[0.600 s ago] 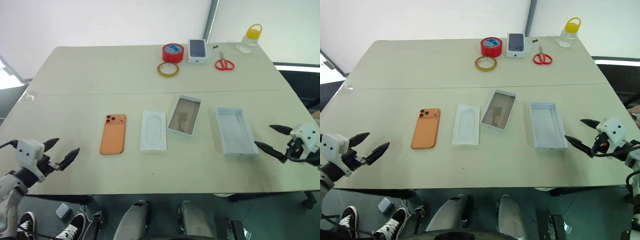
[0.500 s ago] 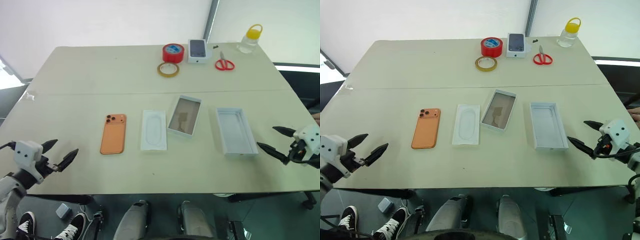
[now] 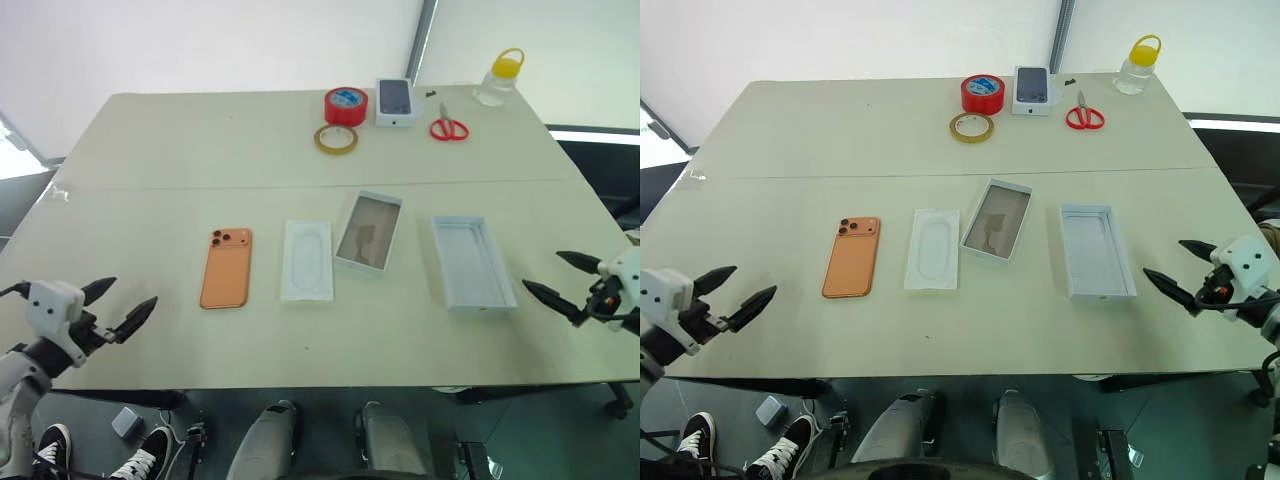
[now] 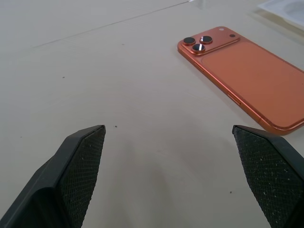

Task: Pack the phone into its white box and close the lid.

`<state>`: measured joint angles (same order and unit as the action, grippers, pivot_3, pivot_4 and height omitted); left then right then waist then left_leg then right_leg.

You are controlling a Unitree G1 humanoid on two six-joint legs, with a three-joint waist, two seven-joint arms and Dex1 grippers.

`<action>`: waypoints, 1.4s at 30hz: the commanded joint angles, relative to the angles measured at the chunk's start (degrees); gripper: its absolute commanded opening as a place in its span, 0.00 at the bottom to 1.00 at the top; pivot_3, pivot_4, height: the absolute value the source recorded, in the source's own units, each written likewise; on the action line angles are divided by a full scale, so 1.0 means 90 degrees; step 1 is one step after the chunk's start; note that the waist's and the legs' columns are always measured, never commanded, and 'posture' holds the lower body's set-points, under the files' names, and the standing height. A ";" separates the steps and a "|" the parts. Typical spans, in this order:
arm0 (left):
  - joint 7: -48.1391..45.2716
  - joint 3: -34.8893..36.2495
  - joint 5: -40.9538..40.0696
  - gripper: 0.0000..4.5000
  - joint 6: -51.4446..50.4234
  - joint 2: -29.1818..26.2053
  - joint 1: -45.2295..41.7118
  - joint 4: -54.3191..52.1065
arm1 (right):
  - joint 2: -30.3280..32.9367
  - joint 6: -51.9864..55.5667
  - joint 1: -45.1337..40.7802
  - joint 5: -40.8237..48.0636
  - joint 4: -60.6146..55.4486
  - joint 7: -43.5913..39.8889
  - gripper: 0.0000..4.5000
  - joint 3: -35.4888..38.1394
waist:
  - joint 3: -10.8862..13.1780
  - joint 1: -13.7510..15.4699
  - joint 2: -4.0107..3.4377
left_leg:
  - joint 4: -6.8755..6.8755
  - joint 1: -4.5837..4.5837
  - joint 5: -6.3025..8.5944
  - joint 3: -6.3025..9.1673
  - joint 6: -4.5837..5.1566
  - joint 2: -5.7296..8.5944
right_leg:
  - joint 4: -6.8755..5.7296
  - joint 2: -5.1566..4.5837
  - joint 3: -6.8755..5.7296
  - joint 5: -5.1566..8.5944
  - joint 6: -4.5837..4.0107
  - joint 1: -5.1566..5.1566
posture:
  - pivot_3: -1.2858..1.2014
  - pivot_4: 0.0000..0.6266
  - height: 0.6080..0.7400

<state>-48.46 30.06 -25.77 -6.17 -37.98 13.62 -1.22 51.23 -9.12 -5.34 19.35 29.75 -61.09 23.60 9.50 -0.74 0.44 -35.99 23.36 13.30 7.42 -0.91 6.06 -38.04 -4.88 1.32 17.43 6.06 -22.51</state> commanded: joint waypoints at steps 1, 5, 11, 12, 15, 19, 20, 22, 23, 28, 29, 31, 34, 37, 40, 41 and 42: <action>-0.0041 0.0064 -0.0131 1.00 0.0144 0.0016 -0.0088 -0.0190 | -0.0017 -0.0018 -0.0082 0.0084 -0.0274 0.0081 0.99 0.0076 | 0.0000 0.0003 0.0000 | 0.0000 0.0000 0.0000 0.0000 0.0000 0.0000 | 0.0000 0.0000 0.0000 0.0000 0.0000 0.0000 | 0.52 0.24 1.00; 0.0011 -0.0025 -0.0101 1.00 0.0130 0.0053 -0.0209 -0.0188 | -0.0053 0.0035 -0.0108 0.0097 -0.0370 0.0095 0.99 0.0040 | 0.0000 0.0003 -0.0001 | 0.0000 0.0000 0.0000 0.0000 0.0000 0.0000 | 0.0000 0.0000 0.0000 0.0000 0.0001 0.0000 | 0.52 0.24 1.00; 0.0043 -0.0122 -0.0092 1.00 0.0071 0.0050 -0.0286 -0.0231 | -0.0076 0.0137 -0.0146 0.0105 -0.0519 0.0135 0.99 0.0002 | -0.0001 0.0000 -0.0001 | 0.0000 0.0000 0.0000 0.0000 0.0000 0.0000 | 0.0000 0.0000 0.0000 0.0000 0.0001 0.0000 | 0.52 0.24 1.00; 0.0077 -0.0158 -0.0074 1.00 0.0052 0.0049 -0.0304 -0.0253 | -0.0085 0.0157 -0.0159 0.0103 -0.0570 0.0146 0.99 -0.0013 | -0.0001 -0.0001 -0.0001 | 0.0000 0.0000 0.0000 0.0000 0.0000 0.0000 | 0.0000 0.0000 0.0000 0.0000 0.0001 0.0000 | 0.52 0.24 1.00; 0.0269 -0.0361 -0.0116 1.00 -0.0396 0.0001 -0.0335 -0.0625 | -0.0098 0.0378 -0.0303 0.0188 -0.0892 0.0163 0.99 -0.0089 | -0.0001 -0.0004 -0.0001 | -0.0001 0.0000 0.0000 0.0000 0.0000 0.0000 | 0.0000 0.0000 0.0000 0.0000 0.0001 0.0000 | 0.52 0.24 1.00; 0.0579 -0.0666 -0.0626 1.00 -0.1728 -0.0110 -0.0517 -0.1536 | -0.0192 0.0764 -0.0549 0.0307 -0.1643 0.0151 0.99 -0.0381 | -0.0002 0.0000 -0.0003 | -0.0002 0.0000 0.0000 0.0001 0.0000 0.0000 | -0.0002 0.0000 0.0000 -0.0001 0.0002 0.0000 | 0.52 0.24 1.00; 0.0697 -0.0823 -0.0774 1.00 -0.2160 -0.0153 -0.0692 -0.1733 | -0.0251 0.0910 -0.0678 0.0339 -0.1960 0.0133 0.99 -0.0581 | -0.0002 0.0003 -0.0003 | -0.0001 0.0001 0.0000 0.0001 0.0000 -0.0001 | -0.0001 0.0001 0.0000 -0.0001 0.0002 -0.0001 | 0.52 0.24 1.00; 0.0908 -0.1151 -0.1130 1.00 -0.2837 -0.0067 -0.1173 -0.2008 | -0.0424 0.1205 -0.0977 0.0345 -0.2530 0.0143 0.99 -0.1006 | -0.0002 -0.0006 -0.0004 | -0.0003 0.0001 0.0000 0.0002 0.0000 -0.0001 | -0.0004 0.0003 0.0000 -0.0002 0.0003 -0.0001 | 0.52 0.24 1.00; 0.1118 -0.1234 -0.1481 1.00 -0.3332 0.0082 -0.1460 -0.2006 | -0.0470 0.1201 -0.1071 0.0245 -0.2677 0.0093 0.99 -0.1194 | -0.0003 -0.0001 -0.0007 | -0.0006 0.0000 0.0000 0.0003 0.0000 -0.0002 | -0.0006 0.0004 0.0000 -0.0002 0.0003 0.0000 | 0.52 0.24 1.00; 0.1855 -0.1866 -0.1726 1.00 -0.4481 0.0669 -0.2523 -0.1722 | -0.0660 0.1002 -0.1660 -0.0324 -0.2989 -0.0082 0.99 -0.2161 | -0.0002 0.0010 -0.0005 | -0.0011 0.0004 -0.0001 0.0003 -0.0002 0.0004 | -0.0002 0.0005 -0.0002 -0.0002 0.0008 -0.0001 | 0.52 0.24 1.00; 0.2068 -0.1881 -0.1905 1.00 -0.4721 0.0918 -0.2726 -0.1665 | -0.0743 0.1098 -0.1843 -0.0337 -0.3123 -0.0083 0.99 -0.2338 | -0.0001 0.0012 -0.0003 | -0.0011 0.0005 -0.0002 0.0003 -0.0002 0.0005 | -0.0002 0.0006 -0.0001 -0.0002 0.0008 -0.0003 | 0.52 0.24 1.00; 0.2431 -0.1985 -0.2035 1.00 -0.5073 0.1335 -0.3023 -0.1595 | -0.0794 0.1139 -0.2130 -0.0482 -0.3253 -0.0120 0.99 -0.2602 | 0.0000 0.0003 -0.0001 | -0.0015 0.0006 -0.0003 0.0004 -0.0005 0.0002 | -0.0007 0.0008 -0.0002 -0.0002 0.0008 -0.0005 | 0.52 0.24 1.00; 0.2811 -0.2171 -0.2026 1.00 -0.5493 0.1723 -0.3254 -0.1472 | -0.0863 0.1168 -0.2402 -0.0497 -0.3378 -0.0135 0.99 -0.2731 | 0.0000 0.0004 0.0000 | -0.0017 0.0005 -0.0005 0.0006 -0.0008 0.0002 | -0.0012 0.0010 -0.0003 -0.0004 0.0008 -0.0004 | 0.52 0.24 1.00; 0.3166 -0.2174 -0.2174 1.00 -0.5897 0.2140 -0.3423 -0.1241 | -0.0923 0.1196 -0.2525 -0.0430 -0.3425 -0.0151 0.99 -0.2760 | -0.0001 0.0006 0.0001 | -0.0016 0.0005 -0.0006 0.0006 -0.0010 0.0002 | -0.0010 0.0012 -0.0002 -0.0003 0.0008 -0.0005 | 0.52 0.24 1.00; 0.3390 -0.2181 -0.2297 1.00 -0.6225 0.2425 -0.3504 -0.1236 | -0.0956 0.1181 -0.2536 -0.0435 -0.3350 -0.0132 0.99 -0.2734 | 0.0005 0.0017 0.0011 | -0.0017 0.0006 -0.0009 0.0006 -0.0015 0.0002 | -0.0009 0.0012 -0.0002 -0.0003 0.0008 -0.0004 | 0.52 0.24 1.00; 0.3474 -0.2127 -0.2365 1.00 -0.6354 0.2497 -0.3514 -0.1232 | -0.0967 0.1155 -0.2544 -0.0458 -0.3333 -0.0116 0.99 -0.2724 | 0.0004 0.0021 0.0010 | -0.0018 0.0006 -0.0009 0.0007 -0.0015 0.0002 | -0.0009 0.0012 -0.0003 -0.0003 0.0008 -0.0003 | 0.52 0.24 1.00; 0.3563 -0.2061 -0.2462 1.00 -0.6461 0.2611 -0.3522 -0.1208 | -0.0973 0.1141 -0.2533 -0.0467 -0.3340 -0.0116 0.99 -0.2720 | 0.0004 0.0021 0.0009 | -0.0019 0.0005 -0.0010 0.0007 -0.0015 0.0003 | -0.0009 0.0011 -0.0003 -0.0003 0.0008 -0.0002 | 0.52 0.24 1.00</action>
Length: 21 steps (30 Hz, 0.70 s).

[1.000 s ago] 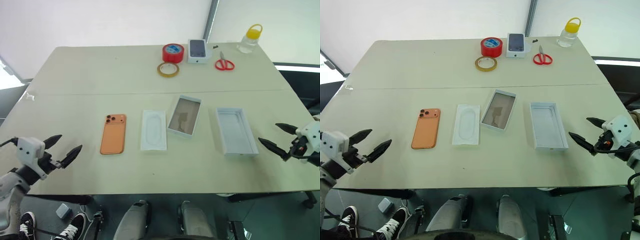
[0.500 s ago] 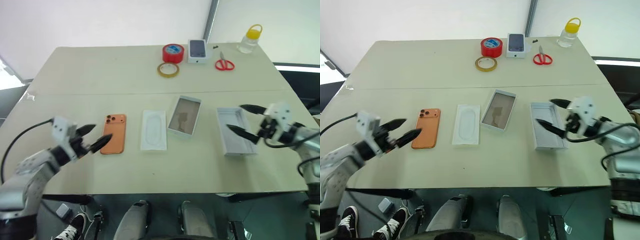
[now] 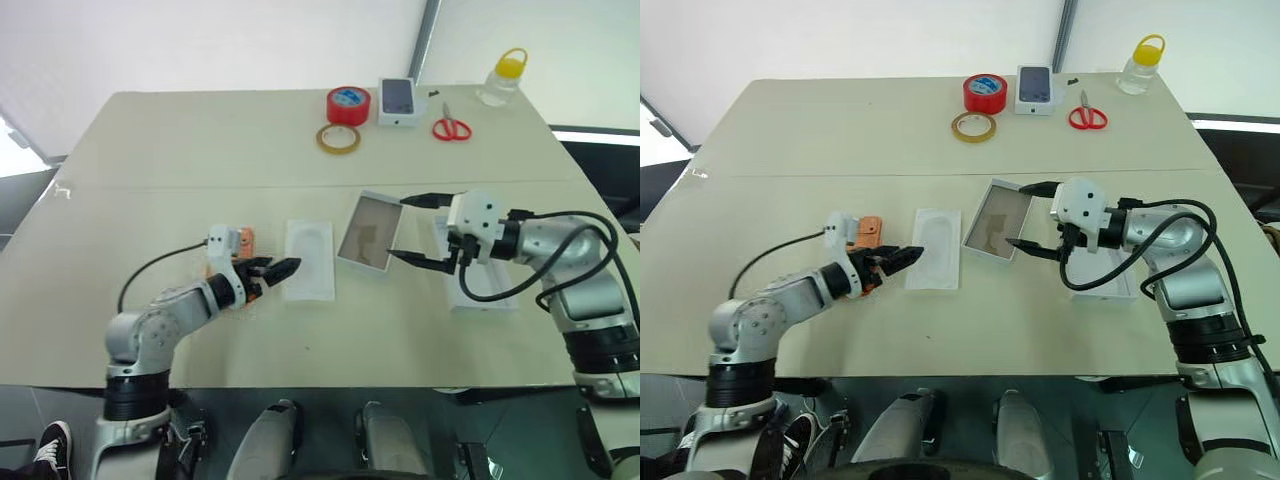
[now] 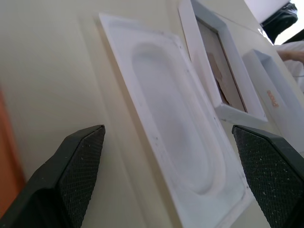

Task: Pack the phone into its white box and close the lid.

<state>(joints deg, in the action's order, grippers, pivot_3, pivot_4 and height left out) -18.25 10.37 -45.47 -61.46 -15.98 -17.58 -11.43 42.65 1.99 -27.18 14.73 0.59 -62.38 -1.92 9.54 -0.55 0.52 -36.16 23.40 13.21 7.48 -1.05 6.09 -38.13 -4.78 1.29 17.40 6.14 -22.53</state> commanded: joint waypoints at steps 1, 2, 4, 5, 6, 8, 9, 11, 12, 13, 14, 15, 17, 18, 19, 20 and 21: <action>0.0274 0.0191 -0.0359 1.00 -0.0406 0.0253 -0.0066 -0.0049 | -0.0021 -0.0104 -0.0096 0.0039 -0.0109 0.0023 0.99 0.0116 | -0.0001 -0.0002 -0.0001 | 0.0000 0.0000 0.0000 0.0000 0.0000 0.0000 | 0.0000 0.0000 0.0000 0.0000 0.0000 0.0000 | 0.52 0.24 1.00; 0.0337 0.0282 -0.0474 1.00 -0.0479 0.0363 -0.0095 -0.0013 | -0.0023 -0.0113 -0.0082 0.0034 -0.0119 0.0019 0.99 0.0113 | -0.0001 -0.0002 0.0000 | 0.0000 0.0000 0.0000 0.0000 0.0000 0.0001 | 0.0000 0.0000 0.0000 0.0000 0.0000 0.0000 | 0.52 0.24 1.00; 0.0406 0.0299 -0.0564 1.00 -0.0585 0.0522 -0.0173 0.0019 | -0.0028 -0.0154 -0.0051 0.0008 -0.0112 0.0011 0.99 0.0094 | 0.0000 -0.0002 0.0000 | 0.0000 0.0000 -0.0004 0.0000 -0.0007 0.0001 | 0.0000 0.0000 0.0000 0.0000 0.0000 -0.0001 | 0.52 0.24 1.00; 0.0456 0.0291 -0.0551 1.00 -0.0643 0.0557 -0.0210 0.0059 | -0.0033 -0.0164 -0.0047 0.0001 -0.0114 0.0016 0.99 0.0090 | -0.0001 -0.0001 0.0000 | 0.0000 0.0000 -0.0010 0.0000 -0.0017 0.0001 | 0.0000 0.0000 0.0000 0.0000 0.0000 0.0000 | 0.52 0.24 1.00; 0.0494 0.0283 -0.0532 1.00 -0.0688 0.0572 -0.0232 0.0082 | -0.0037 -0.0169 -0.0047 -0.0002 -0.0115 0.0020 0.99 0.0090 | -0.0001 -0.0001 0.0000 | 0.0000 0.0000 -0.0012 0.0000 -0.0020 0.0001 | 0.0000 0.0000 0.0000 0.0000 0.0000 0.0001 | 0.52 0.24 1.00; 0.0612 0.0353 -0.0531 1.00 -0.0799 0.0631 -0.0286 0.0239 | -0.0058 -0.0168 -0.0076 -0.0016 -0.0124 0.0048 0.99 0.0089 | -0.0001 -0.0002 0.0000 | -0.0001 0.0000 -0.0012 -0.0001 -0.0020 0.0001 | 0.0000 0.0000 0.0000 0.0000 0.0000 0.0001 | 0.52 0.24 1.00; 0.0604 0.0393 -0.0578 1.00 -0.0815 0.0663 -0.0320 0.0293 | -0.0073 -0.0184 -0.0091 -0.0035 -0.0129 0.0063 0.99 0.0084 | -0.0001 -0.0002 0.0000 | 0.0000 -0.0001 -0.0012 -0.0001 -0.0021 0.0001 | 0.0000 0.0000 0.0000 0.0000 0.0000 0.0002 | 0.52 0.24 1.00; 0.0665 0.0452 -0.0567 1.00 -0.0826 0.0706 -0.0403 0.0400 | -0.0099 -0.0175 -0.0101 -0.0043 -0.0158 0.0077 0.99 0.0076 | -0.0002 -0.0002 0.0000 | 0.0000 -0.0002 -0.0013 0.0000 -0.0023 0.0001 | -0.0001 0.0001 0.0000 0.0000 0.0000 0.0002 | 0.52 0.24 1.00; 0.0658 0.0455 -0.0558 0.95 -0.0836 0.0708 -0.0421 0.0425 | -0.0112 -0.0180 -0.0107 -0.0059 -0.0163 0.0087 1.00 0.0068 | -0.0002 -0.0002 0.0000 | -0.0001 -0.0002 -0.0014 0.0000 -0.0024 0.0001 | -0.0001 0.0001 0.0000 0.0000 0.0000 0.0003 | 0.52 0.24 1.00; 0.0649 0.0441 -0.0543 0.89 -0.0848 0.0690 -0.0410 0.0428 | -0.0121 -0.0181 -0.0106 -0.0066 -0.0163 0.0092 1.00 0.0068 | -0.0002 -0.0003 0.0000 | -0.0001 -0.0002 -0.0014 -0.0001 -0.0024 0.0001 | -0.0001 0.0001 0.0000 0.0000 0.0000 0.0003 | 0.52 0.24 1.00; 0.0642 0.0439 -0.0552 0.80 -0.0860 0.0680 -0.0401 0.0429 | -0.0127 -0.0184 -0.0105 -0.0074 -0.0161 0.0093 1.00 0.0069 | -0.0002 -0.0002 0.0001 | -0.0001 -0.0002 -0.0015 -0.0001 -0.0025 0.0001 | -0.0001 0.0001 0.0000 0.0000 0.0000 0.0003 | 0.52 0.24 1.00; 0.0666 0.0477 -0.0588 0.70 -0.0873 0.0697 -0.0395 0.0441 | -0.0129 -0.0200 -0.0095 -0.0092 -0.0154 0.0094 1.00 0.0070 | -0.0002 -0.0002 0.0001 | 0.0000 -0.0002 -0.0015 0.0000 -0.0026 0.0001 | -0.0001 0.0001 0.0000 0.0000 0.0000 0.0002 | 0.52 0.24 1.00; 0.0678 0.0494 -0.0617 0.47 -0.0885 0.0695 -0.0385 0.0435 | -0.0129 -0.0220 -0.0077 -0.0108 -0.0151 0.0095 1.00 0.0078 | -0.0001 -0.0003 0.0003 | 0.0000 -0.0002 -0.0015 0.0000 -0.0026 0.0001 | 0.0000 0.0001 0.0000 0.0000 0.0000 0.0002 | 0.52 0.24 1.00; 0.0717 0.0518 -0.0609 0.36 -0.0887 0.0713 -0.0380 0.0453 | -0.0131 -0.0231 -0.0074 -0.0116 -0.0146 0.0102 1.00 0.0079 | 0.0000 -0.0006 0.0003 | 0.0000 -0.0001 -0.0015 0.0000 -0.0026 0.0001 | 0.0000 0.0001 0.0000 0.0000 0.0000 0.0001 | 0.52 0.24 1.00; 0.0741 0.0528 -0.0589 0.24 -0.0884 0.0724 -0.0376 0.0468 | -0.0131 -0.0234 -0.0069 -0.0118 -0.0151 0.0107 1.00 0.0081 | 0.0000 -0.0007 0.0003 | 0.0000 -0.0001 -0.0015 0.0000 -0.0026 0.0001 | 0.0000 0.0001 0.0000 0.0000 0.0000 0.0001 | 0.52 0.24 1.00; 0.0739 0.0535 -0.0592 0.13 -0.0891 0.0732 -0.0375 0.0480 | -0.0135 -0.0228 -0.0071 -0.0115 -0.0156 0.0114 1.00 0.0083 | 0.0000 -0.0007 0.0003 | 0.0000 -0.0001 -0.0015 0.0000 -0.0027 0.0001 | -0.0001 0.0001 0.0000 0.0000 0.0000 0.0000 | 0.52 0.24 1.00; 0.0766 0.0572 -0.0620 0.00 -0.0895 0.0770 -0.0371 0.0493 | -0.0142 -0.0223 -0.0080 -0.0115 -0.0157 0.0123 1.00 0.0081 | -0.0001 -0.0007 0.0003 | 0.0001 -0.0001 -0.0016 0.0000 -0.0027 0.0000 | -0.0001 0.0001 0.0000 0.0000 0.0000 0.0000 | 0.52 0.24 1.00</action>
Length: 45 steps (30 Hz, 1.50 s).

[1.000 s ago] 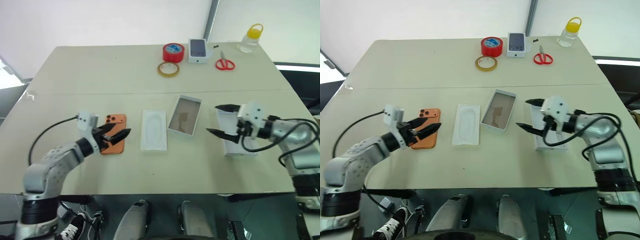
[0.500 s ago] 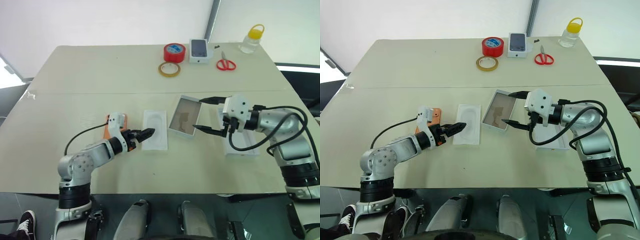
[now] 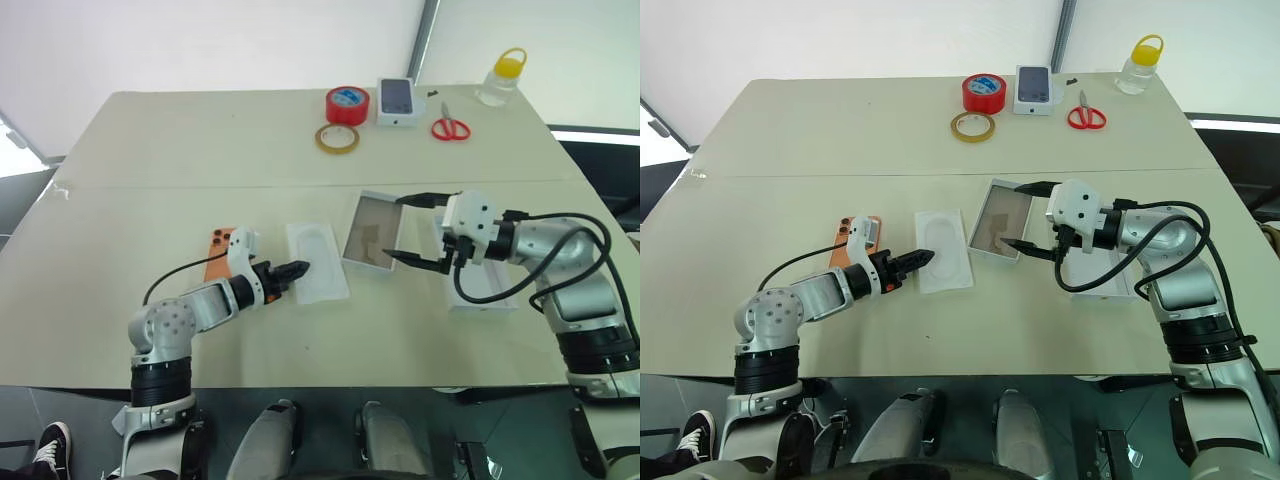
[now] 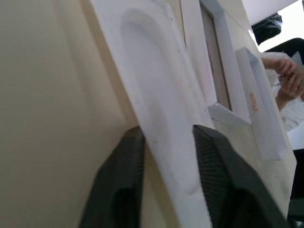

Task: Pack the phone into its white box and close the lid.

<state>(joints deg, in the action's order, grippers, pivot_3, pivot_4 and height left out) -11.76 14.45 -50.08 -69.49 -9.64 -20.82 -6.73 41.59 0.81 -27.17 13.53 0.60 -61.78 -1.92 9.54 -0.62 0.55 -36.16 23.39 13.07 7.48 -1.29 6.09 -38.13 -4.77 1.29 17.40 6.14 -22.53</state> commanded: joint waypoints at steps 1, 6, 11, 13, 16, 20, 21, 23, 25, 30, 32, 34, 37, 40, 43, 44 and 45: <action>0.0059 0.0114 -0.0099 0.00 0.0001 0.0071 -0.0003 -0.0025 | -0.0032 -0.0093 -0.0095 0.0012 -0.0149 0.0063 1.00 0.0075 | -0.0001 -0.0001 -0.0001 | 0.0000 0.0000 0.0000 0.0000 0.0000 0.0000 | 0.0000 0.0000 0.0000 0.0000 0.0000 0.0001 | 0.52 0.24 1.00; 0.0132 0.0233 -0.0171 0.00 0.0020 0.0103 0.0014 -0.0016 | -0.0087 -0.0133 -0.0059 -0.0087 -0.0057 0.0109 1.00 -0.0002 | 0.0000 -0.0010 0.0000 | 0.0000 0.0000 0.0000 0.0000 -0.0001 0.0000 | 0.0000 0.0001 0.0000 0.0000 0.0000 0.0000 | 0.52 0.24 1.00; 0.0322 0.0756 -0.0544 0.00 -0.0130 -0.0075 -0.0213 -0.0086 | -0.0272 0.0097 0.0320 -0.0121 -0.0448 0.0068 1.00 -0.0330 | 0.0000 -0.0013 0.0001 | 0.0001 0.0000 -0.0001 0.0002 -0.0002 -0.0003 | 0.0000 0.0004 0.0000 0.0000 0.0000 -0.0001 | 0.52 0.24 1.00; 0.0365 0.0972 -0.0590 0.00 -0.0086 -0.0258 -0.0382 -0.0043 | -0.0382 -0.0028 0.0361 -0.0494 -0.0355 0.0205 1.00 -0.0620 | 0.0000 -0.0018 0.0001 | 0.0001 0.0000 -0.0002 0.0002 -0.0004 -0.0003 | -0.0001 0.0004 0.0001 0.0000 0.0000 -0.0004 | 0.52 0.24 1.00; 0.0331 0.1140 -0.0702 0.00 -0.0110 -0.0492 -0.0549 -0.0077 | -0.0582 0.0083 0.0043 -0.1046 0.0037 0.0534 1.00 -0.0962 | 0.0001 -0.0026 0.0001 | 0.0000 0.0000 -0.0008 0.0001 -0.0015 -0.0003 | -0.0007 0.0005 0.0002 -0.0001 -0.0001 -0.0007 | 0.52 0.24 1.00; 0.0377 0.1154 -0.0823 0.00 -0.0211 -0.0597 -0.0573 -0.0125 | -0.0576 0.0292 -0.0344 -0.1517 0.0637 0.0449 1.00 -0.1364 | 0.0002 -0.0006 0.0004 | 0.0001 0.0000 -0.0012 0.0001 -0.0021 0.0000 | -0.0003 0.0004 0.0002 -0.0001 -0.0001 -0.0006 | 0.52 0.24 1.00; 0.0378 0.1139 -0.0846 0.00 -0.0212 -0.0590 -0.0574 -0.0120 | -0.0610 0.0377 -0.0413 -0.1493 0.0728 0.0392 1.00 -0.1377 | 0.0003 0.0002 0.0006 | 0.0001 0.0002 -0.0012 0.0001 -0.0021 0.0000 | -0.0001 0.0004 0.0001 -0.0001 -0.0001 -0.0006 | 0.52 0.24 1.00; 0.0411 0.1110 -0.0826 0.00 -0.0117 -0.0544 -0.0528 -0.0226 | -0.0736 0.0624 -0.0603 -0.1468 0.1055 0.0308 1.00 -0.1443 | 0.0004 -0.0003 0.0010 | 0.0002 0.0004 -0.0012 0.0003 -0.0021 0.0000 | 0.0000 0.0004 0.0000 -0.0001 -0.0001 -0.0006 | 0.52 0.24 1.00; 0.0548 0.1186 -0.0878 0.00 -0.0084 -0.0472 -0.0567 -0.0236 | -0.0870 0.1023 -0.0692 -0.1264 0.1144 0.0098 0.88 -0.1474 | 0.0004 -0.0005 0.0009 | 0.0000 0.0004 -0.0013 0.0003 -0.0021 0.0000 | -0.0001 0.0004 0.0001 -0.0001 -0.0001 -0.0006 | 0.52 0.24 1.00; 0.0649 0.1299 -0.1070 0.00 -0.0078 -0.0531 -0.0681 -0.0229 | -0.0938 0.1216 -0.0696 -0.1202 0.0995 -0.0223 0.33 -0.1525 | 0.0003 -0.0025 0.0009 | 0.0001 0.0004 -0.0013 0.0003 -0.0022 -0.0002 | -0.0003 0.0005 0.0001 -0.0001 -0.0001 -0.0008 | 0.52 0.24 1.00; 0.0699 0.1319 -0.1103 0.00 -0.0058 -0.0592 -0.0734 -0.0210 | -0.0944 0.1165 -0.0709 -0.1269 0.1039 -0.0246 0.11 -0.1544 | 0.0004 -0.0024 0.0009 | 0.0001 0.0003 -0.0013 0.0003 -0.0022 -0.0002 | -0.0004 0.0006 0.0001 -0.0001 -0.0001 -0.0009 | 0.52 0.24 1.00; 0.0656 0.1254 -0.1022 0.00 0.0034 -0.0671 -0.0771 -0.0230 | -0.0984 0.1181 -0.0648 -0.1163 0.0872 -0.0345 0.01 -0.1541 | 0.0004 -0.0019 0.0009 | 0.0002 0.0003 -0.0013 0.0003 -0.0022 -0.0002 | -0.0005 0.0006 0.0001 -0.0001 -0.0001 -0.0010 | 0.52 0.24 1.00; 0.0777 0.1428 -0.1427 0.00 -0.0076 -0.0577 -0.0978 -0.0192 | -0.1111 0.1423 -0.0514 -0.0963 0.0287 -0.0436 0.01 -0.1583 | 0.0004 -0.0016 0.0010 | 0.0001 0.0004 -0.0013 0.0003 -0.0022 -0.0002 | -0.0004 0.0006 0.0001 -0.0001 -0.0001 -0.0009 | 0.52 0.24 1.00; 0.0986 0.1554 -0.1822 0.00 -0.0191 -0.0517 -0.1195 -0.0092 | -0.1285 0.1720 -0.0357 -0.0814 -0.0307 -0.0410 0.01 -0.1698 | 0.0003 -0.0017 0.0011 | 0.0001 0.0004 -0.0013 0.0006 -0.0022 -0.0002 | -0.0004 0.0005 0.0000 -0.0001 -0.0001 -0.0010 | 0.52 0.24 1.00; 0.1159 0.1647 -0.2240 0.00 -0.0208 -0.0556 -0.1362 0.0096 | -0.1442 0.1890 -0.0059 -0.0805 -0.0772 -0.0368 0.01 -0.1980 | 0.0002 -0.0016 0.0012 | 0.0001 0.0004 -0.0013 0.0006 -0.0023 -0.0002 | -0.0004 0.0005 0.0000 -0.0001 0.0000 -0.0009 | 0.52 0.24 1.00; 0.1221 0.1676 -0.2395 0.00 -0.0223 -0.0583 -0.1387 0.0175 | -0.1471 0.1857 0.0038 -0.0912 -0.0769 -0.0313 0.01 -0.2098 | 0.0002 -0.0023 0.0012 | 0.0001 0.0004 -0.0013 0.0007 -0.0023 -0.0002 | -0.0004 0.0005 -0.0001 -0.0001 0.0000 -0.0009 | 0.52 0.24 1.00; 0.1246 0.1657 -0.2482 0.00 -0.0254 -0.0616 -0.1381 0.0215 | -0.1560 0.1829 0.0068 -0.0976 -0.0700 -0.0198 0.01 -0.2147 | 0.0002 -0.0025 0.0012 | 0.0001 0.0004 -0.0013 0.0007 -0.0023 -0.0002 | -0.0005 0.0006 0.0000 -0.0001 0.0000 -0.0012 | 0.52 0.24 1.00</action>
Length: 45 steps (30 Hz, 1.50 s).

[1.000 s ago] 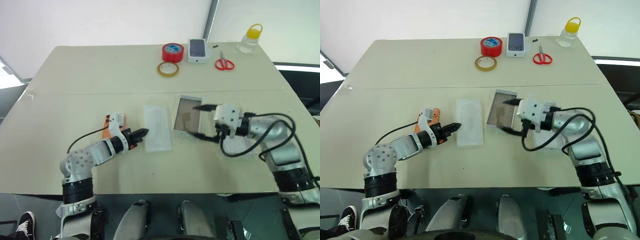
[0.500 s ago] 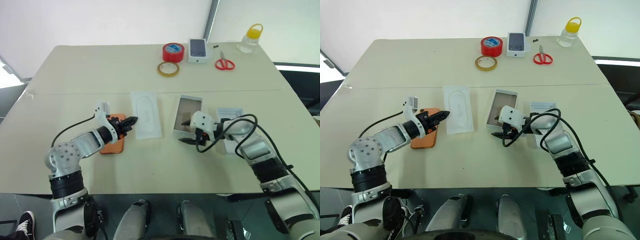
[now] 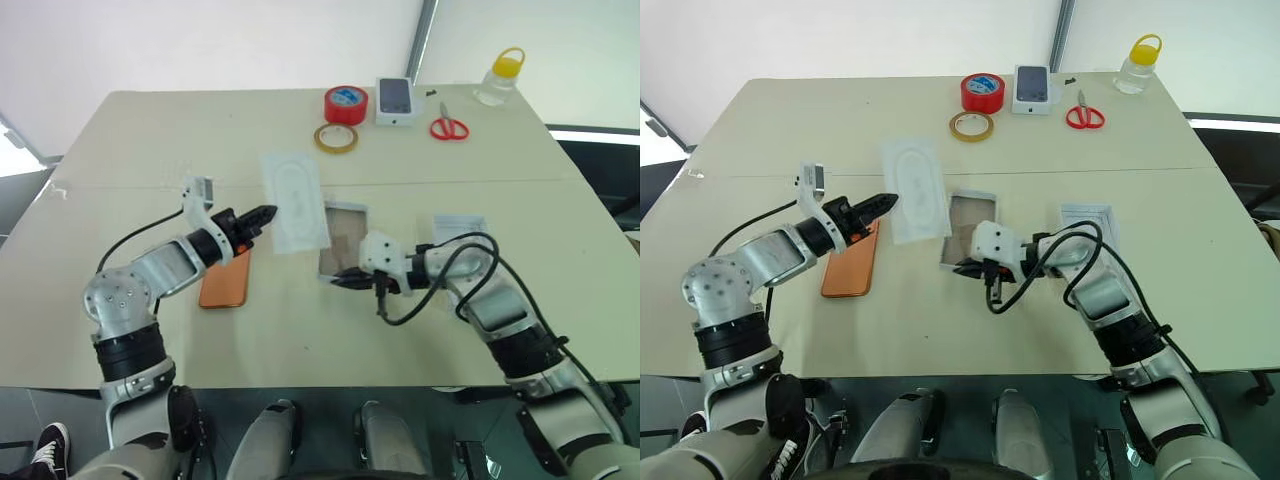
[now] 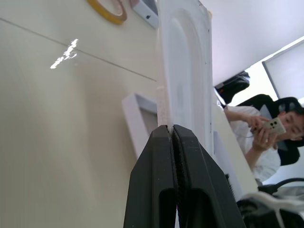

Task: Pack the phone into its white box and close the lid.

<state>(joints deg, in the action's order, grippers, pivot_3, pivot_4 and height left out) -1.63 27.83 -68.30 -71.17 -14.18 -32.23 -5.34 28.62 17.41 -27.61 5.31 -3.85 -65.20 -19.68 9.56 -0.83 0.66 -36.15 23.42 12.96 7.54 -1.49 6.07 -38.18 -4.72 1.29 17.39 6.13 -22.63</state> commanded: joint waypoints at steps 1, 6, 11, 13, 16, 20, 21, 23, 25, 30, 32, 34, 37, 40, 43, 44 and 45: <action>0.0158 0.0132 -0.0519 0.00 -0.0077 -0.0129 -0.0088 0.0076 | -0.0197 0.0099 0.0125 0.0007 -0.0209 0.0208 0.01 -0.0191 | 0.0000 -0.0006 0.0000 | 0.0000 0.0000 0.0000 0.0000 0.0000 0.0000 | -0.0001 0.0000 0.0000 0.0000 0.0000 0.0000 | 0.52 0.24 1.00; 0.0344 -0.0106 -0.0684 0.00 -0.0042 -0.0042 0.0135 -0.0064 | -0.0365 0.0167 0.0038 -0.0023 -0.0274 0.0458 0.07 -0.0206 | 0.0000 0.0002 0.0000 | -0.0001 0.0000 -0.0001 0.0000 -0.0002 0.0001 | -0.0003 0.0001 0.0001 0.0000 0.0000 -0.0001 | 0.52 0.24 1.00; 0.0339 -0.0371 -0.0696 0.00 0.0039 -0.0077 0.0376 -0.0260 | -0.0229 0.0223 0.0058 0.0017 -0.0356 0.0459 0.52 -0.0137 | 0.0000 0.0004 0.0001 | 0.0001 0.0000 -0.0001 0.0000 -0.0002 0.0001 | -0.0003 0.0001 0.0001 0.0000 0.0000 -0.0001 | 0.52 0.24 1.00; 0.0277 -0.0462 -0.0697 0.00 0.0044 -0.0125 0.0451 -0.0326 | -0.0051 0.0197 0.0091 0.0030 -0.0491 0.0430 0.75 -0.0031 | 0.0000 0.0006 0.0001 | 0.0001 0.0000 -0.0001 0.0000 -0.0002 0.0001 | -0.0003 0.0001 0.0001 0.0000 0.0000 -0.0002 | 0.52 0.24 1.00; 0.0238 -0.0482 -0.0861 0.00 -0.0003 -0.0217 0.0560 -0.0364 | 0.0495 0.0202 0.0223 0.0170 -0.0589 0.0217 0.75 0.0279 | 0.0000 0.0018 0.0001 | 0.0001 0.0000 -0.0001 0.0000 -0.0002 0.0003 | -0.0001 -0.0001 0.0002 0.0000 0.0000 0.0000 | 0.52 0.24 1.00; 0.0123 -0.0608 -0.0828 0.00 0.0035 -0.0325 0.0694 -0.0344 | 0.0784 0.0083 0.0388 0.0438 -0.0260 0.0300 0.75 0.0829 | 0.0000 0.0011 0.0001 | 0.0003 0.0000 -0.0001 0.0000 -0.0001 0.0002 | 0.0000 -0.0001 0.0001 0.0000 -0.0001 0.0001 | 0.52 0.24 1.00; 0.0083 -0.0679 -0.0773 0.00 0.0049 -0.0320 0.0725 -0.0318 | 0.0761 0.0105 0.0395 0.0524 -0.0156 0.0357 0.75 0.0976 | 0.0000 0.0006 0.0002 | 0.0002 0.0000 -0.0001 -0.0001 -0.0001 0.0001 | 0.0000 -0.0001 0.0002 0.0000 -0.0001 0.0001 | 0.52 0.24 1.00; -0.0011 -0.0826 -0.0688 0.00 0.0076 -0.0280 0.0807 -0.0297 | 0.0738 0.0106 0.0395 0.0609 0.0032 0.0463 0.75 0.1188 | 0.0000 0.0001 0.0001 | 0.0003 -0.0001 -0.0001 -0.0002 -0.0001 0.0000 | 0.0000 0.0000 0.0003 0.0000 -0.0001 0.0002 | 0.52 0.24 1.00; -0.0096 -0.0991 -0.0556 0.00 0.0148 -0.0271 0.0880 -0.0339 | 0.0790 -0.0047 0.0394 0.0523 0.0198 0.0533 0.75 0.1238 | 0.0000 0.0011 0.0001 | 0.0003 -0.0001 -0.0001 -0.0002 -0.0001 0.0000 | -0.0001 0.0000 0.0003 0.0000 -0.0001 0.0001 | 0.52 0.24 1.00; -0.0254 -0.1339 -0.0314 0.00 0.0257 -0.0211 0.1078 -0.0385 | 0.0829 -0.0347 0.0369 0.0339 0.0641 0.0842 0.75 0.1348 | 0.0000 0.0011 0.0001 | 0.0003 0.0000 -0.0001 -0.0003 -0.0001 0.0001 | 0.0000 -0.0002 0.0003 0.0000 -0.0001 0.0002 | 0.52 0.24 1.00; -0.0294 -0.1376 -0.0253 0.00 0.0279 -0.0230 0.1108 -0.0363 | 0.0817 -0.0357 0.0362 0.0351 0.0643 0.0908 0.75 0.1400 | 0.0000 0.0010 0.0001 | 0.0004 0.0000 -0.0001 -0.0003 -0.0001 0.0001 | 0.0000 -0.0001 0.0004 0.0000 -0.0001 0.0000 | 0.52 0.24 1.00; -0.0340 -0.1381 -0.0241 0.14 0.0312 -0.0221 0.1103 -0.0303 | 0.0821 -0.0417 0.0354 0.0337 0.0636 0.0891 0.76 0.1391 | 0.0000 0.0008 0.0001 | 0.0003 0.0000 -0.0001 -0.0003 -0.0001 0.0000 | -0.0001 -0.0001 0.0004 0.0000 -0.0001 0.0001 | 0.52 0.24 1.00; -0.0415 -0.1495 -0.0070 0.43 0.0394 -0.0215 0.1084 -0.0272 | 0.0815 -0.0487 0.0293 0.0298 0.0676 0.0919 0.76 0.1383 | 0.0000 0.0014 0.0001 | 0.0003 0.0000 -0.0001 -0.0003 -0.0001 0.0001 | 0.0000 -0.0001 0.0003 0.0000 -0.0001 0.0001 | 0.52 0.24 1.00; -0.0430 -0.1526 -0.0064 0.73 0.0393 -0.0200 0.1075 -0.0340 | 0.0734 -0.0569 0.0094 0.0271 0.0839 0.1071 0.76 0.1454 | 0.0000 0.0005 0.0001 | 0.0003 0.0000 -0.0001 -0.0003 -0.0001 0.0001 | 0.0000 -0.0002 0.0004 0.0000 -0.0001 0.0002 | 0.52 0.24 1.00; -0.0419 -0.1474 0.0018 0.98 0.0479 -0.0268 0.1099 -0.0403 | 0.0553 -0.0518 -0.0176 0.0476 0.0941 0.1256 0.76 0.1646 | 0.0000 0.0001 0.0001 | 0.0005 -0.0001 -0.0001 -0.0003 -0.0001 0.0000 | -0.0001 0.0000 0.0004 0.0000 -0.0001 0.0000 | 0.52 0.24 1.00; -0.0481 -0.1497 0.0155 0.98 0.0572 -0.0337 0.1118 -0.0456 | 0.0477 -0.0304 -0.0245 0.0686 0.0848 0.1226 0.76 0.1713 | 0.0000 -0.0001 0.0001 | 0.0005 0.0000 -0.0001 -0.0003 -0.0001 -0.0001 | -0.0001 0.0000 0.0004 0.0000 -0.0001 -0.0001 | 0.52 0.24 1.00; -0.0513 -0.1470 0.0211 0.98 0.0615 -0.0384 0.1130 -0.0480 | 0.0405 -0.0155 -0.0294 0.0835 0.0725 0.1202 0.76 0.1740 | 0.0000 -0.0001 0.0001 | 0.0006 0.0000 -0.0001 -0.0003 -0.0001 -0.0001 | -0.0001 0.0000 0.0004 0.0000 -0.0001 -0.0001 | 0.52 0.24 1.00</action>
<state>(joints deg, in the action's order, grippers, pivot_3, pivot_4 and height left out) -5.11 14.06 -67.29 -67.35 -16.53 -22.12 -7.21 33.00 14.74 -28.75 9.98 5.42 -54.35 -5.79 9.56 -0.83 0.68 -36.09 23.42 12.95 7.51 -1.51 6.06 -38.18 -4.71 1.33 17.39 6.12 -22.64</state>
